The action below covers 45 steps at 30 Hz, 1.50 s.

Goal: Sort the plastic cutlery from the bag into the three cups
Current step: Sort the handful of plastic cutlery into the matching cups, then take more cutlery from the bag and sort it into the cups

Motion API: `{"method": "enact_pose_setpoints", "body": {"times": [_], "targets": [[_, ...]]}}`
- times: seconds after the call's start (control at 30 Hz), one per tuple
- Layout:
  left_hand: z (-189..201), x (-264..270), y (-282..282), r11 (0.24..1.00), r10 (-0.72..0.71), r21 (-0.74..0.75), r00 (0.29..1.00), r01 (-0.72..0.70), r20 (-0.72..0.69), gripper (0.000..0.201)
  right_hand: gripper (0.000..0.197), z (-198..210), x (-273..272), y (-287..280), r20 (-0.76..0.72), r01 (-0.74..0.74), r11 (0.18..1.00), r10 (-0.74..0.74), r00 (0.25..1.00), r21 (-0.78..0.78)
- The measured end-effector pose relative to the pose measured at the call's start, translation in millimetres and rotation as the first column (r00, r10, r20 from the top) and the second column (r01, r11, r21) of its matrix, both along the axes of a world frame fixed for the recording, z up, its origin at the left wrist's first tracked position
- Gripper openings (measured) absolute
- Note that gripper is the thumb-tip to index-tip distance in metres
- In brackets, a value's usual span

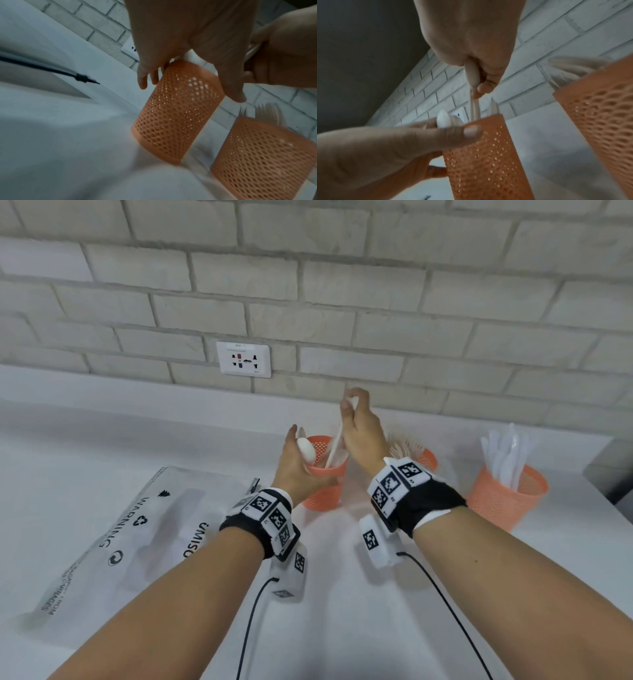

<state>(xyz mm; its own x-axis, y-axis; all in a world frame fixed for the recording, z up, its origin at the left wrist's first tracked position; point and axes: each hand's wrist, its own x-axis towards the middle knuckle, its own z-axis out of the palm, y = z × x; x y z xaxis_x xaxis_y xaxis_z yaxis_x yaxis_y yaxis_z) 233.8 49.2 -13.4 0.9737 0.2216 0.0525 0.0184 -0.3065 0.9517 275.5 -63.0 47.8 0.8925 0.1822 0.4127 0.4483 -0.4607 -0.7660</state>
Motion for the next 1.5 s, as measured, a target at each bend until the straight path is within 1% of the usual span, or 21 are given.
{"method": "enact_pose_setpoints", "body": {"times": [0.1, 0.13, 0.23, 0.3, 0.37, 0.4, 0.43, 0.47, 0.5, 0.53, 0.57, 0.67, 0.8, 0.9, 1.0, 1.1, 1.2, 1.27, 1.33, 1.43, 1.5], "targets": [[-6.6, 6.0, -4.3, 0.998, 0.033, -0.062, 0.999, -0.030, 0.043, 0.119, 0.034, -11.3, 1.8, 2.9, -0.057, -0.013, 0.989, 0.005, 0.998, -0.145], [-7.9, 7.1, -4.8, 0.997, 0.043, -0.066, 0.998, -0.040, 0.054, 0.118, 0.034, -13.9, 2.3, 3.5, -0.059, -0.017, 0.970, 0.003, 0.998, -0.241], [-13.0, 10.5, -5.2, 0.996, 0.065, -0.067, 0.995, -0.060, 0.074, 0.119, 0.035, -22.8, 2.9, 7.2, 0.023, 0.031, 0.809, -0.021, 1.000, -0.587], [-12.5, 8.6, -4.3, 0.996, 0.055, -0.072, 0.997, -0.052, 0.051, 0.123, 0.037, -22.7, 1.4, 8.8, 0.027, 0.029, 0.774, -0.015, 1.000, -0.632], [-5.6, 2.1, -0.4, 0.998, 0.051, 0.045, 0.999, -0.051, 0.012, 0.119, 0.040, -18.5, -1.5, 10.1, 0.056, 0.033, 0.775, 0.003, 0.998, -0.631], [-0.6, -3.2, 3.9, 0.975, 0.063, 0.214, 0.998, -0.056, -0.025, 0.112, 0.042, -14.2, -5.6, 11.2, 0.110, 0.052, 0.786, 0.021, 0.994, -0.616], [3.9, -10.0, 9.7, 0.889, 0.094, 0.455, 0.992, -0.045, -0.086, 0.102, 0.043, -9.6, -10.5, 13.0, 0.187, 0.073, 0.818, 0.043, 0.981, -0.570], [7.4, -18.3, 16.0, 0.727, 0.162, 0.687, 0.973, -0.005, -0.165, 0.094, 0.041, -5.4, -16.6, 15.5, 0.263, 0.078, 0.866, 0.063, 0.963, -0.494], [10.0, -27.0, 23.5, 0.549, 0.255, 0.834, 0.939, 0.057, -0.233, 0.087, 0.036, -2.5, -22.7, 19.1, 0.306, 0.050, 0.913, 0.084, 0.948, -0.405], [11.2, -36.4, 30.0, 0.423, 0.345, 0.895, 0.889, 0.140, -0.302, 0.082, 0.031, -1.6, -28.6, 23.4, 0.305, -0.016, 0.944, 0.122, 0.945, -0.329], [9.9, -46.5, 35.7, 0.367, 0.416, 0.906, 0.833, 0.213, -0.365, 0.076, 0.027, -2.2, -35.6, 28.5, 0.249, -0.119, 0.955, 0.189, 0.950, -0.273], [-6.8, -72.6, 52.3, 0.364, 0.533, 0.881, 0.709, 0.301, -0.462, 0.057, 0.020, -12.7, -56.8, 43.0, -0.001, -0.381, 0.896, 0.391, 0.920, -0.230], [-19.2, -98.2, 70.5, 0.339, 0.463, 0.843, 0.707, 0.417, -0.535, 0.035, 0.020, -39.1, -75.3, 54.9, -0.165, -0.504, 0.750, 0.483, 0.860, -0.428], [-20.7, -117.9, 79.9, 0.314, 0.421, 0.855, 0.747, 0.412, -0.515, 0.031, 0.039, -56.7, -84.7, 60.2, -0.230, -0.497, 0.678, 0.450, 0.863, -0.541], [-14.7, -137.8, 87.6, 0.201, 0.512, 0.940, 0.788, 0.275, -0.340, 0.043, 0.067, -68.0, -92.3, 71.8, -0.241, -0.422, 0.665, 0.351, 0.905, -0.617], [-15.3, -148.4, 101.0, 0.287, 0.580, 0.933, 0.735, 0.219, -0.351, 0.049, 0.080, -73.5, -100.7, 89.2, -0.302, -0.427, 0.646, 0.302, 0.904, -0.632], [-16.1, -156.1, 114.7, 0.317, 0.500, 0.905, 0.761, 0.282, -0.413, 0.048, 0.081, -79.5, -111.6, 96.1, -0.296, -0.432, 0.582, 0.319, 0.901, -0.689], [-10.4, -163.1, 122.5, 0.343, 0.414, 0.882, 0.791, 0.323, -0.451, 0.045, 0.076, -85.5, -118.5, 93.6, -0.279, -0.426, 0.600, 0.325, 0.903, -0.677], [-1.8, -173.2, 128.1, 0.361, 0.289, 0.854, 0.825, 0.375, -0.485, 0.040, 0.059, -85.5, -125.2, 85.1, -0.268, -0.457, 0.629, 0.376, 0.887, -0.629], [10.4, -192.4, 128.0, 0.397, 0.094, 0.801, 0.848, 0.449, -0.522, 0.038, 0.028, -70.4, -128.2, 61.9, -0.279, -0.520, 0.552, 0.462, 0.842, -0.652], [16.9, -201.5, 121.8, 0.397, 0.014, 0.801, 0.870, 0.447, -0.493, 0.034, 0.017, -57.0, -131.3, 41.0, -0.344, -0.578, 0.508, 0.483, 0.805, -0.639]]}}
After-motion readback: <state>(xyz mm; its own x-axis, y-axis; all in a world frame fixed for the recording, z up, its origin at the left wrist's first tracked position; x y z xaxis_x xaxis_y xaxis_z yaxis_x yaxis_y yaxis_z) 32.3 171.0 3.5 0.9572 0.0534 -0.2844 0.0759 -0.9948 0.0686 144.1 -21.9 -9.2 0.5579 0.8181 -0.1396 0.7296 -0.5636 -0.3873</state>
